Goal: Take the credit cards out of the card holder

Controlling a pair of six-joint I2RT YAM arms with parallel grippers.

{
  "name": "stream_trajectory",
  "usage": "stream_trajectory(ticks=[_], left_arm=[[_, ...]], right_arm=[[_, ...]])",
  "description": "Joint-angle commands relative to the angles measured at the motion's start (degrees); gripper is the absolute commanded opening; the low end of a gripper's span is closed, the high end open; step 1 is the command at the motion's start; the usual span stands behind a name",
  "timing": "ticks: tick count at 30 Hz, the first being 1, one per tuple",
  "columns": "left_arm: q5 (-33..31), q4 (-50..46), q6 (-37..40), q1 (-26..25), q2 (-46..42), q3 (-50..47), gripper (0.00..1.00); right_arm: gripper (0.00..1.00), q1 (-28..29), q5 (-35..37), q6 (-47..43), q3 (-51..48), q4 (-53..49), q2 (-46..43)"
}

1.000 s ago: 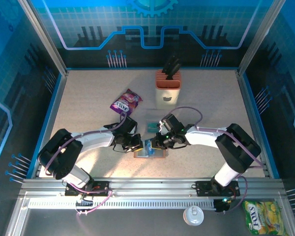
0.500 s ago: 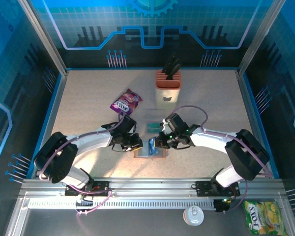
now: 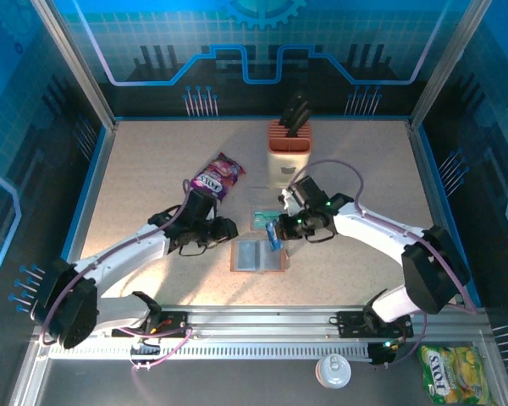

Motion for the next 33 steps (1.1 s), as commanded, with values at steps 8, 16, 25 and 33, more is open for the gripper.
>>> stream_trajectory(ticks=[8, 16, 25, 33], left_arm=[[-0.5, -3.7, 4.3, 4.2, -6.2, -1.7, 0.52], [-0.3, -4.8, 6.3, 5.8, -5.7, -0.3, 0.53], [1.7, -3.1, 3.0, 7.8, -6.7, -2.9, 0.53], [1.7, -3.1, 2.0, 8.2, -6.8, -3.8, 0.53]], right_arm=[[0.01, -0.9, 11.9, -32.0, 15.3, -17.9, 4.4], [0.00, -1.1, 7.7, -54.3, 25.4, -25.4, 10.0], [0.00, -1.5, 13.2, -65.4, 42.2, -39.2, 24.1], [0.00, -2.0, 11.4, -68.9, 55.3, -42.4, 33.9]])
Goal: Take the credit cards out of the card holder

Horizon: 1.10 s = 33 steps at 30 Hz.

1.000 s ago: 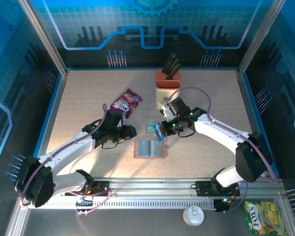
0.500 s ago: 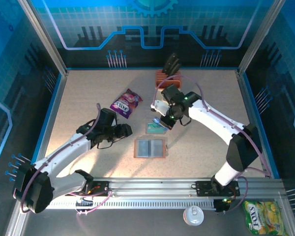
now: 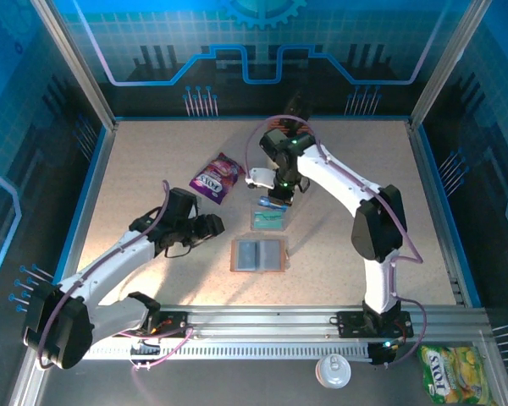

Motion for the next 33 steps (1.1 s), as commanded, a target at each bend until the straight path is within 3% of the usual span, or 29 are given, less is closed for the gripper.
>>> stream_trajectory(ticks=[1, 8, 27, 31, 33], left_arm=[[1.2, -0.3, -1.0, 0.7, -1.0, -0.8, 0.53], [1.3, -1.3, -0.8, 1.0, -1.1, -0.7, 0.53], [1.1, -0.9, -2.3, 2.0, -3.7, -3.9, 0.53], [1.1, -0.5, -2.5, 2.1, -3.7, -4.0, 0.53], [1.1, -0.5, -2.5, 2.2, -3.6, -3.9, 0.53]], right_arm=[[0.00, -0.6, -0.8, -3.6, 6.2, -4.9, 4.1], [0.00, -0.7, -0.3, -5.4, 15.8, -9.7, 11.8], [0.01, -0.6, -3.9, -7.5, 10.7, -10.2, 14.9], [0.06, -0.6, -5.0, -7.4, 10.8, -10.3, 15.8], [0.15, -0.6, -4.8, -7.2, 10.9, -10.1, 16.1]])
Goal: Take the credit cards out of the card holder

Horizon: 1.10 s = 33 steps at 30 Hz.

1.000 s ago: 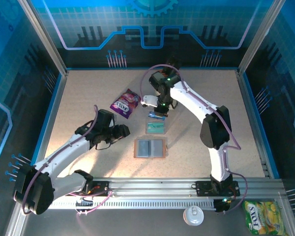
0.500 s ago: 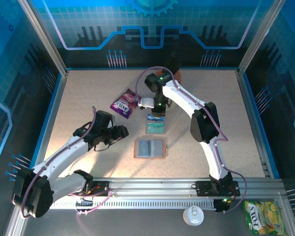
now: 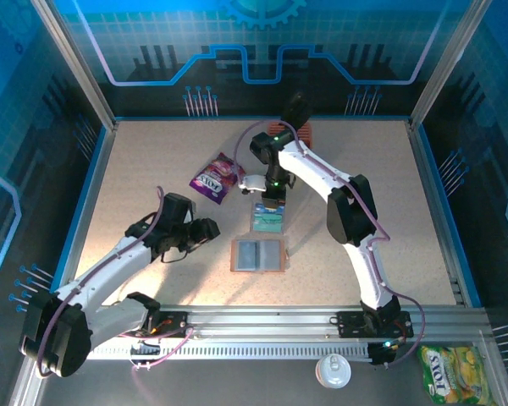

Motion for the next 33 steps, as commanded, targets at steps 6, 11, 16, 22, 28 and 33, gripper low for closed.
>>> stream_trajectory(ticks=[6, 11, 16, 22, 28, 33], left_arm=[[0.9, -0.2, -0.6, 0.9, -0.5, -0.3, 0.53], [1.2, 0.4, -0.6, 1.4, 0.6, 0.0, 0.53], [1.6, 1.4, -0.9, 1.5, 0.9, -0.5, 0.53], [2.2, 2.2, -1.1, 1.5, 1.5, -0.9, 0.53], [2.4, 2.2, -1.2, 1.5, 1.6, -1.0, 0.53], [2.3, 2.1, -1.1, 1.5, 1.7, -1.0, 0.53]], right_arm=[[0.24, -0.5, 4.8, 0.5, 0.4, 1.1, -1.7], [0.24, -0.4, 8.8, 1.3, -2.0, 6.7, -5.5], [0.24, -0.1, 10.8, 2.0, -4.1, 8.7, -7.7], [0.14, 0.7, 10.5, 2.8, -7.9, 13.3, -8.4], [0.03, 1.1, 11.0, 3.9, -10.7, 16.2, -6.8], [0.02, 1.5, 10.3, 4.2, -12.9, 17.3, -6.4]])
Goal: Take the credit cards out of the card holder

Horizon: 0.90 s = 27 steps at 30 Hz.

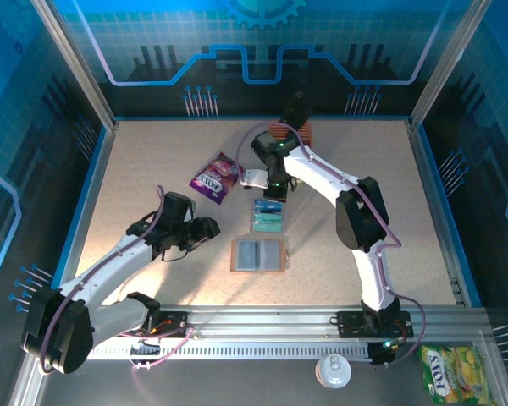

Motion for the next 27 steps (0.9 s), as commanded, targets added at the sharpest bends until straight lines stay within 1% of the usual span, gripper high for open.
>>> stream_trajectory(ticks=[1, 12, 18, 21, 24, 27], left_arm=[[1.4, 0.5, -1.2, 0.7, 0.3, -0.8, 0.53], [3.0, 1.6, -1.1, 0.7, 1.6, -0.6, 0.53], [4.2, 3.7, -1.8, 0.7, 2.9, -1.2, 0.53], [5.2, 5.4, -2.5, 0.7, 3.8, -1.8, 0.53], [6.2, 7.3, -3.2, 0.6, 4.9, -2.4, 0.53], [7.3, 9.6, -3.9, 0.5, 6.1, -3.1, 0.52]], right_arm=[[0.02, 1.1, -0.4, 0.8, -1.4, 1.1, 1.0], [0.04, 1.4, 0.4, 1.8, -1.5, 1.0, -0.7], [0.07, 2.2, 0.4, 3.8, -4.4, 2.4, -4.0], [0.09, 2.8, 0.2, 6.8, -7.0, 4.3, -6.4], [0.10, 3.7, 0.4, 12.5, -9.5, 7.3, -9.0], [0.11, 4.6, -1.6, 18.7, -13.0, 10.0, -11.8]])
